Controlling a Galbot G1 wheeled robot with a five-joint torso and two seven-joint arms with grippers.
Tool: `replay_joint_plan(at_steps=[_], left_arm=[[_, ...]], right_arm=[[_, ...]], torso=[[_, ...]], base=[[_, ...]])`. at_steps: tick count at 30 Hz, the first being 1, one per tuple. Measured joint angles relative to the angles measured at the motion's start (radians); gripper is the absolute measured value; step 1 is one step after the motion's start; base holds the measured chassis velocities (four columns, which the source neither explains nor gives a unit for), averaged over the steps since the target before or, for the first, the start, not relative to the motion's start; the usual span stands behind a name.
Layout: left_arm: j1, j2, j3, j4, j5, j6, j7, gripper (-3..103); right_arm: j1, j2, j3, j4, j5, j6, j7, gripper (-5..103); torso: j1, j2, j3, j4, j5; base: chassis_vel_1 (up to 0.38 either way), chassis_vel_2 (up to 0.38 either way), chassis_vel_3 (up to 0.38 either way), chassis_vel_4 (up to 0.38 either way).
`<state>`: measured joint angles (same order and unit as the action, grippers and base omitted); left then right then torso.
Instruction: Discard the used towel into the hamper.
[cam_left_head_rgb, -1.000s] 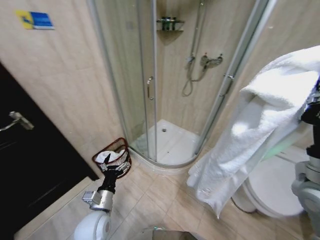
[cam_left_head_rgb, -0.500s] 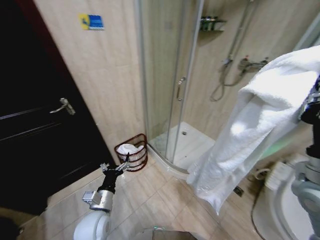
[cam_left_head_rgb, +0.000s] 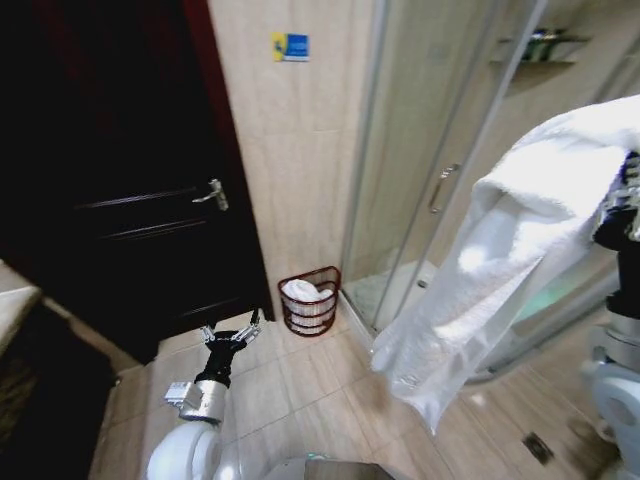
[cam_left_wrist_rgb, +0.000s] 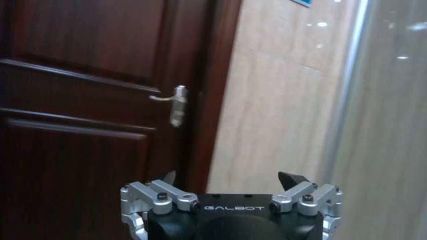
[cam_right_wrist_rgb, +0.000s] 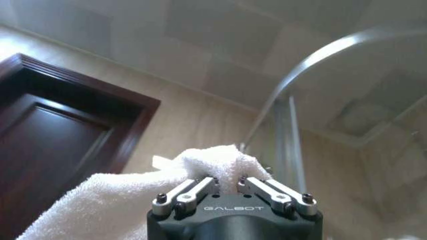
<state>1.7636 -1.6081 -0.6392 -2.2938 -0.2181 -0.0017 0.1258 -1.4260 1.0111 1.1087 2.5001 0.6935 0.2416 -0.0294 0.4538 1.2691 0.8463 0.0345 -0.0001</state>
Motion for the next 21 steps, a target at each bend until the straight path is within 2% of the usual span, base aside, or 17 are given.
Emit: replay_joint_plan(at_steps=[10,21], left_arm=[[0.0,0.0,0.0,0.0,0.0,0.0,0.0,100],[0.0,0.0,0.0,0.0,0.0,0.0,0.0,100]], right_arm=[[0.027,0.025,-0.06,0.0,-0.017,0.0,-0.005,7],[0.077,0.066,-0.148,0.0,-0.065,0.034,-0.015,7]], torso=[[0.0,0.0,0.0,0.0005,0.0],[0.0,0.001,0.001,-0.0001,0.0]], base=[[0.099,0.1,0.101,0.11],[0.0,0.0,0.0,0.0]])
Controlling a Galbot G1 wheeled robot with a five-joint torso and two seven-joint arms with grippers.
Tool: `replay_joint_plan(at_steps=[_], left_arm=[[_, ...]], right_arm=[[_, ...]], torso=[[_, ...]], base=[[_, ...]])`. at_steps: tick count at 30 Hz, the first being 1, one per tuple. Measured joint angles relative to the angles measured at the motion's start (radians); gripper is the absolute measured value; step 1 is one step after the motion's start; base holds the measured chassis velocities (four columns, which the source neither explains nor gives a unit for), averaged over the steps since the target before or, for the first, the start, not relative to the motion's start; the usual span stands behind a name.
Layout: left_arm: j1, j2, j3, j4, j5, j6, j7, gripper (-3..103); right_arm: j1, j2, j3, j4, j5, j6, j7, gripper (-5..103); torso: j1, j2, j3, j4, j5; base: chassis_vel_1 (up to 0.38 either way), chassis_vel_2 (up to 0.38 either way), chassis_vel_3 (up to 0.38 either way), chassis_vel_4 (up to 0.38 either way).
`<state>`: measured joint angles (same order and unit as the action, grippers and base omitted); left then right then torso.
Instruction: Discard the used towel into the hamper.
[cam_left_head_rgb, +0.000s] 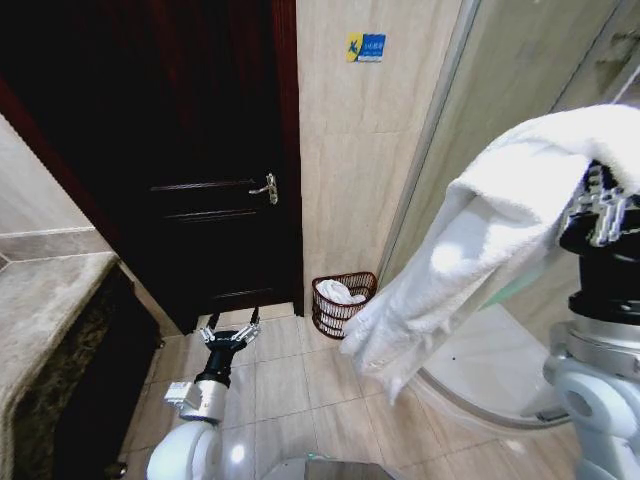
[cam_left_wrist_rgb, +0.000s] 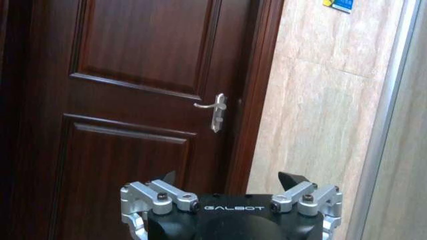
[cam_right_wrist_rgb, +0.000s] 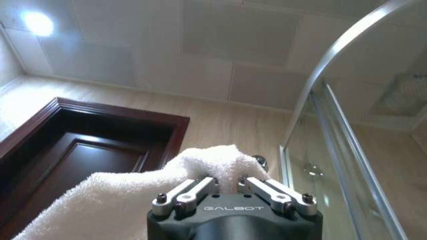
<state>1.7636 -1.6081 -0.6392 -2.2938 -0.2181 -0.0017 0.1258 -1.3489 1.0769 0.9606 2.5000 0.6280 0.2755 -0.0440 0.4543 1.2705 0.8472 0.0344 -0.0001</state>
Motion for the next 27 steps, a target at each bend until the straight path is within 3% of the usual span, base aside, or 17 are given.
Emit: replay_joint_plan(at_steps=[11,27], left_arm=[[0.0,0.0,0.0,0.0,0.0,0.0,0.0,100],[0.0,0.0,0.0,0.0,0.0,0.0,0.0,100]], right_arm=[[-0.014,-0.005,-0.045,0.0,-0.033,0.006,0.007,7],[-0.024,0.025,-0.107,0.0,-0.101,-0.015,0.023,7]], torso=[[0.016,0.035,0.019,0.0,0.0],[0.018,0.038,0.02,0.0,0.0]], base=[[0.0,0.0,0.0,0.0],[0.0,0.0,0.0,0.0]])
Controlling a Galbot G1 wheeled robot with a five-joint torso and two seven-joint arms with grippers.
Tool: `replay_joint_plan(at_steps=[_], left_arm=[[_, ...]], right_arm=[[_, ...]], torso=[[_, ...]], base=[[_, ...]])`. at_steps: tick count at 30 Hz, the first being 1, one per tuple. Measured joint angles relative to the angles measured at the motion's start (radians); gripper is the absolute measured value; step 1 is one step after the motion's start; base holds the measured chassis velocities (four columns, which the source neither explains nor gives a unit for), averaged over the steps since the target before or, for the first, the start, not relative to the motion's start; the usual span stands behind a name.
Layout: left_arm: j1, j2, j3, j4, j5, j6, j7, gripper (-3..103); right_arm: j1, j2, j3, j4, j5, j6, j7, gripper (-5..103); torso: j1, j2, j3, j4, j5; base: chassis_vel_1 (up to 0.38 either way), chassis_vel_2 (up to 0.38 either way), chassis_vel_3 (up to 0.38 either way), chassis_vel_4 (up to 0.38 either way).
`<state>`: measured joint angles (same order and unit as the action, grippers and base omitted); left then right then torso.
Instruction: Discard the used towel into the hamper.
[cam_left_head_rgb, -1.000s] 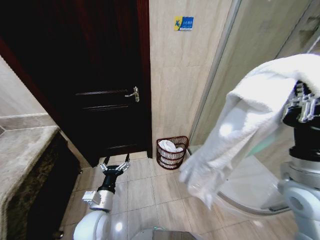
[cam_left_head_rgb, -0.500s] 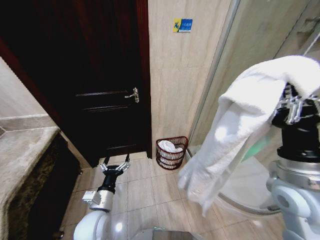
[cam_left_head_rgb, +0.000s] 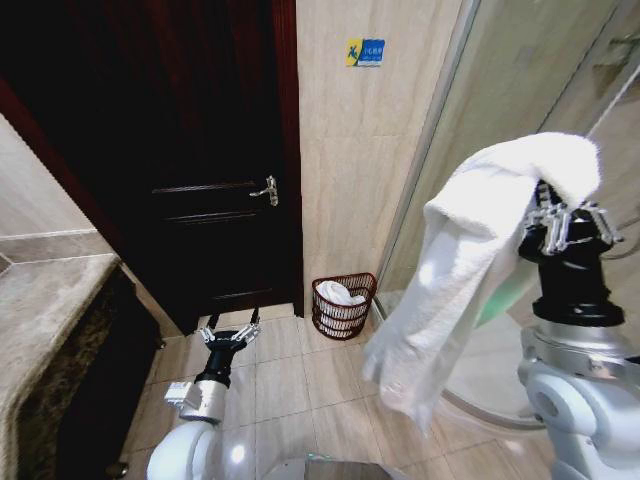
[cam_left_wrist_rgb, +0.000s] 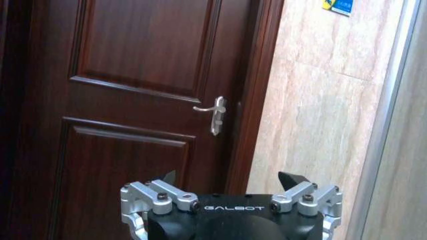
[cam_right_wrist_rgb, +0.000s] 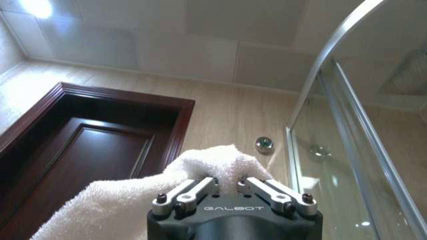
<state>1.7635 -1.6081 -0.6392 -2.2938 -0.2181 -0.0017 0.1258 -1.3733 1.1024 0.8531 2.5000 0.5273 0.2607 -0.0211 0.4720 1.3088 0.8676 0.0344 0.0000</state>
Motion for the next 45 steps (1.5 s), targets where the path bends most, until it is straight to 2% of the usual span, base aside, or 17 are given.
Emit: replay_joint_plan(at_steps=[14,34,45], left_arm=[[0.0,0.0,0.0,0.0,0.0,0.0,0.0,100],[0.0,0.0,0.0,0.0,0.0,0.0,0.0,100],[0.0,0.0,0.0,0.0,0.0,0.0,0.0,100]], right_arm=[[-0.013,0.005,-0.015,0.0,-0.009,0.0,-0.011,7],[-0.025,0.0,0.001,0.0,-0.001,0.024,-0.01,7],[-0.022,-0.003,-0.004,0.0,-0.001,0.04,-0.01,7]], torso=[[-0.001,-0.002,-0.001,0.0,0.0],[-0.001,-0.003,-0.001,0.0001,0.0],[-0.002,-0.003,-0.002,0.0,0.0]], base=[[-0.019,0.02,0.02,-0.017],[-0.1,0.097,0.102,-0.106],[0.037,0.004,0.006,0.039]])
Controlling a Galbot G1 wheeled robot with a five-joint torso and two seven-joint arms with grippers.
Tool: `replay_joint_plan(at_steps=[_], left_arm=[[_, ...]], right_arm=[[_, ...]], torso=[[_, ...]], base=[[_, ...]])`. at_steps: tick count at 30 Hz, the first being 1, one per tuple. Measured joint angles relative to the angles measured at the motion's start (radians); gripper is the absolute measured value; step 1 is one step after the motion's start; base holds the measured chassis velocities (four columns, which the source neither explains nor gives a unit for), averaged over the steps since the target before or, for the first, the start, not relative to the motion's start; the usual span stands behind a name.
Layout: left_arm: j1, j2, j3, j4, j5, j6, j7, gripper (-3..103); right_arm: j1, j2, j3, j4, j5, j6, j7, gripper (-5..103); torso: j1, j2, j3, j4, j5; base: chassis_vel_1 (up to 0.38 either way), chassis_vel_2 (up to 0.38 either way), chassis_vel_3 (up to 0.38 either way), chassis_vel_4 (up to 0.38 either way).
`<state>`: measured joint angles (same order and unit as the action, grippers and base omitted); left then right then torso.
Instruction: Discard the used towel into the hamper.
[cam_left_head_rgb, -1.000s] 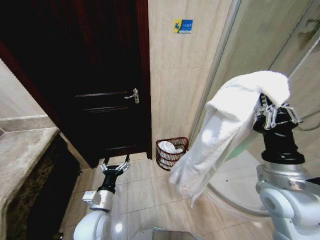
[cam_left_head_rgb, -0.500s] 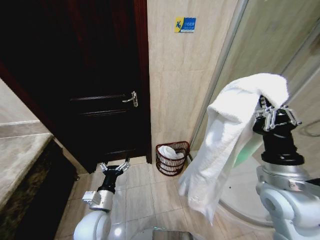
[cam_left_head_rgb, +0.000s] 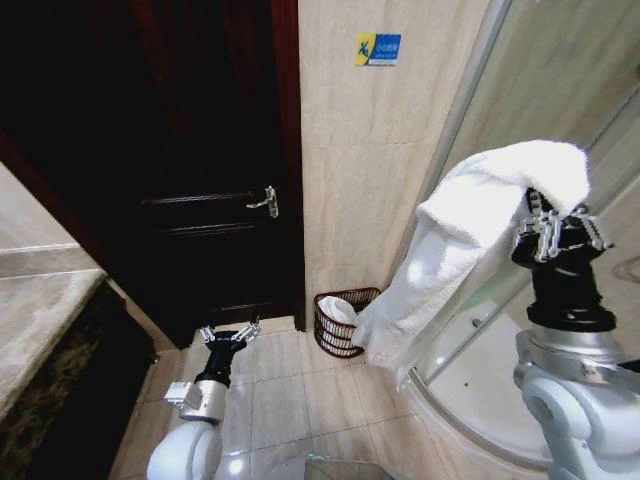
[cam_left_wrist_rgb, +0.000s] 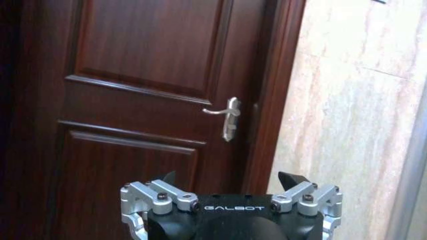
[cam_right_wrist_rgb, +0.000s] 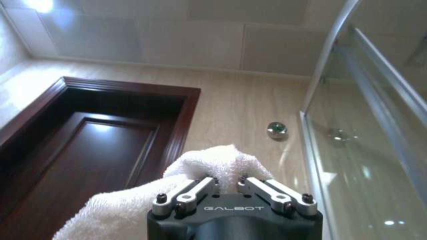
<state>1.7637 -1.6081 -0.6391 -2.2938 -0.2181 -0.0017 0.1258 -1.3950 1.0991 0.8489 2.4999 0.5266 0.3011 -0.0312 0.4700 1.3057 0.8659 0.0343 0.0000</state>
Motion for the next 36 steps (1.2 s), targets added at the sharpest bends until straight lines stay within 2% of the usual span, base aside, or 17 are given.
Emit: replay_joint_plan(at_steps=[36], left_arm=[[0.0,0.0,0.0,0.0,0.0,0.0,0.0,100]], right_arm=[[0.013,0.017,-0.079,0.0,-0.054,0.007,-0.007,7]], torso=[[0.001,0.0,0.0,0.0,0.0]], base=[[-0.002,0.034,0.033,0.0]])
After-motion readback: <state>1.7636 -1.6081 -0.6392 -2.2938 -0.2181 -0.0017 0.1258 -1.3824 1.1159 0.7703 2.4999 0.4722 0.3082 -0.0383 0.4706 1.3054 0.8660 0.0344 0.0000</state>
